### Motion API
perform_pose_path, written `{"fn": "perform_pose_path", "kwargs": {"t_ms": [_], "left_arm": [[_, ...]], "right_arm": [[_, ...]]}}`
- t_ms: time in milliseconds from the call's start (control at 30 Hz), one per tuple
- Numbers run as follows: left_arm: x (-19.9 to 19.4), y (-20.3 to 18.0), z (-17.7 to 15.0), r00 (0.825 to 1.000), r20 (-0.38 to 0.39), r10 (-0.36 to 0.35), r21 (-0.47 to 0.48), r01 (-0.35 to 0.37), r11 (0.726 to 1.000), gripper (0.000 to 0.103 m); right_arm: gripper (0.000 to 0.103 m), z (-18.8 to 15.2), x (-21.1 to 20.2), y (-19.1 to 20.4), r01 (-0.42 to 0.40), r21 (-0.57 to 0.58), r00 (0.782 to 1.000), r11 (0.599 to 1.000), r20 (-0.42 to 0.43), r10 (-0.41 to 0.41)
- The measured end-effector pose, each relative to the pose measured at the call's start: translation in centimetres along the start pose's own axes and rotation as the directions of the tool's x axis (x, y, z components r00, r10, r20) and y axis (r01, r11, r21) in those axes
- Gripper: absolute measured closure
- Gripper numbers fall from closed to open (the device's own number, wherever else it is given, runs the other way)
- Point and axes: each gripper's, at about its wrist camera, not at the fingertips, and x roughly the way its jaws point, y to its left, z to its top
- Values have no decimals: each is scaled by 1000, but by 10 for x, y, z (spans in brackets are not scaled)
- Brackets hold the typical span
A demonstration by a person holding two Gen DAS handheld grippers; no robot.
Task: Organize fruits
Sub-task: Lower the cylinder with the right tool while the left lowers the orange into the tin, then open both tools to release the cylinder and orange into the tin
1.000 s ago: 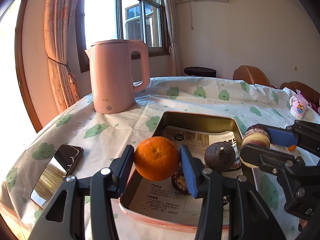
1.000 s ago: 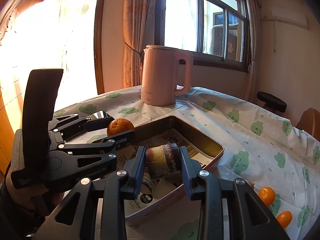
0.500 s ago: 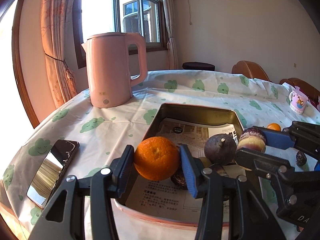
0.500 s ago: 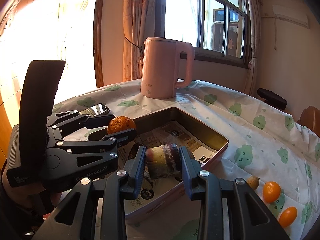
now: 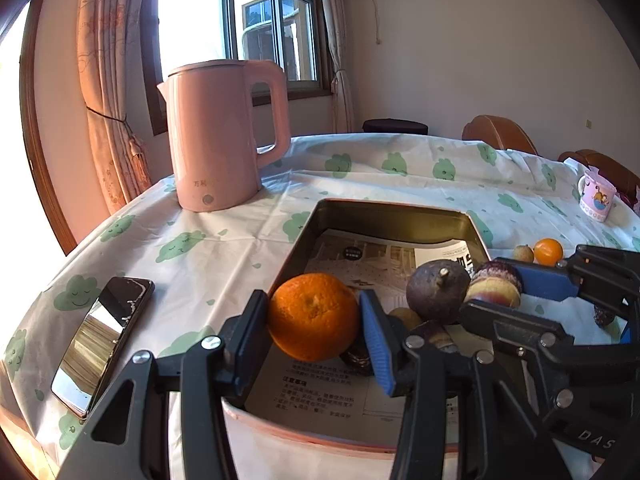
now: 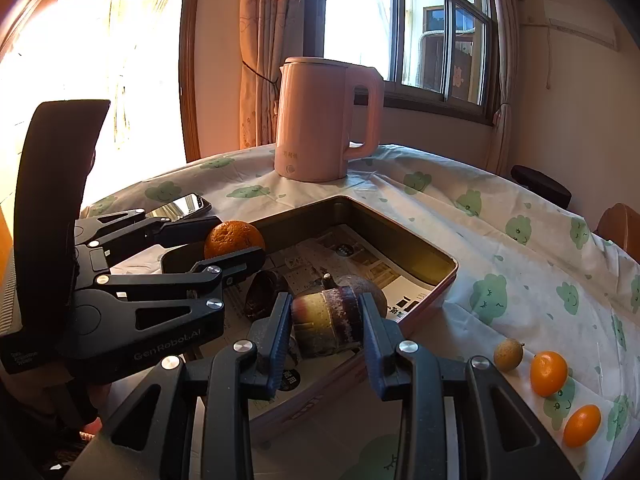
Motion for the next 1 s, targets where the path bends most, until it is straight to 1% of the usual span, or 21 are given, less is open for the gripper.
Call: {"fn": "perform_pose_path", "kwargs": {"t_ms": [133,333,367,400,433,467,500,533,567,600,667,767,867,933,1000], "left_arm": [[1,0,-1,1000,-4,1,0,-1,1000,53],[-4,2,1,1000,16,9,-4,-9,1000,53],[-4,2,2,1000,18,9,-5,-9,1000,51],[-5,2,2,1000,21,10,-4,-10,1000,46],[-6,2,2,1000,27,12,-3,-12,1000,44],[-8,2,2,999,33,13,-4,-13,1000,38],[-10,2,3,999,43,14,-8,-14,1000,34],[-13,3,3,998,53,18,-12,-18,1000,28],[-14,3,4,998,59,27,-14,-27,1000,27],[-16,4,4,998,62,22,-17,-21,1000,26],[-20,7,4,998,68,6,-26,-5,1000,24],[-23,4,5,997,76,11,-25,-9,1000,24],[-27,-2,7,997,82,-3,-24,5,1000,24],[-29,-10,8,996,87,-18,-17,20,1000,24],[-30,-19,9,995,87,-41,-9,42,999,24]], "right_arm": [[68,0,0,0,0,1,1000,1000,-8,0],[68,1,2,0,2,1,1000,1000,-16,-2],[68,1,2,-1,3,2,1000,1000,-16,-3],[67,1,2,-1,3,5,1000,1000,-16,-3],[67,1,2,-1,3,8,1000,1000,-16,-3],[66,1,2,-2,-1,9,1000,1000,-13,1],[60,0,1,-2,-5,10,1000,1000,-11,5],[58,0,1,-2,-6,10,1000,1000,-10,6],[53,0,0,-1,-5,9,1000,1000,-10,5],[50,0,0,-1,0,11,1000,1000,-7,0],[50,0,-4,-3,1,19,1000,1000,4,-1],[49,0,-13,-5,4,27,1000,1000,23,-5],[49,-4,-29,-13,35,22,999,999,33,-36],[48,-10,-42,-24,79,19,996,997,29,-80],[43,-21,-55,-39,137,26,990,990,14,-138]]}}
